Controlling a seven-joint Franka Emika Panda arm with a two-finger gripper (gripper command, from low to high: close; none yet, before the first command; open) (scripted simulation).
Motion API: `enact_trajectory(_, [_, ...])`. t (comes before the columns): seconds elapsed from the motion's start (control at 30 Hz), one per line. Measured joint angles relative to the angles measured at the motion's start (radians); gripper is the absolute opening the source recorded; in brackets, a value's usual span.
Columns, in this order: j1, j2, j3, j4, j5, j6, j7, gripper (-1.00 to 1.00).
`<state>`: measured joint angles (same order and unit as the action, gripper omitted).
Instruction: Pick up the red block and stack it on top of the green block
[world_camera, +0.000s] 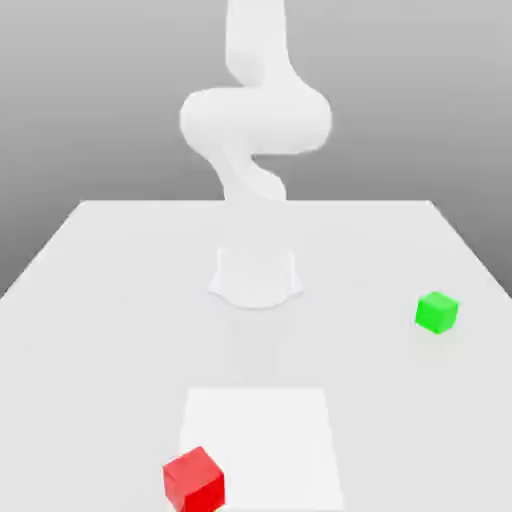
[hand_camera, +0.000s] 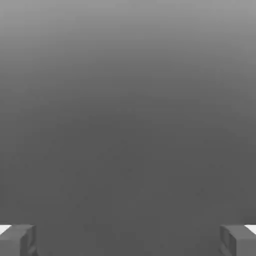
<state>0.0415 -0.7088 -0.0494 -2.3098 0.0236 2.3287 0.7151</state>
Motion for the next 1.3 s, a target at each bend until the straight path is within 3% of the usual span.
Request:
enact_trajectory(0.47, [0.151, 0.517, -0.203, -0.054, 0.171, 0.159, -0.505, 0.0])
enact_trajectory(0.7, [0.144, 0.763, -0.222, -0.083, 0.207, 0.243, -0.719, 0.0])
enact_trajectory(0.9, [0.122, 0.953, -0.231, -0.107, 0.149, 0.332, -0.831, 0.0])
enact_trajectory(1.03, [0.078, 1.096, -0.177, -0.088, 0.21, 0.441, -0.894, 0.0])
enact_trajectory(1.07, [0.066, 1.123, -0.162, -0.083, 0.223, 0.462, -0.904, -1.0])
enact_trajectory(1.3, [0.065, 1.123, -0.161, -0.083, 0.222, 0.461, -0.904, -1.0])
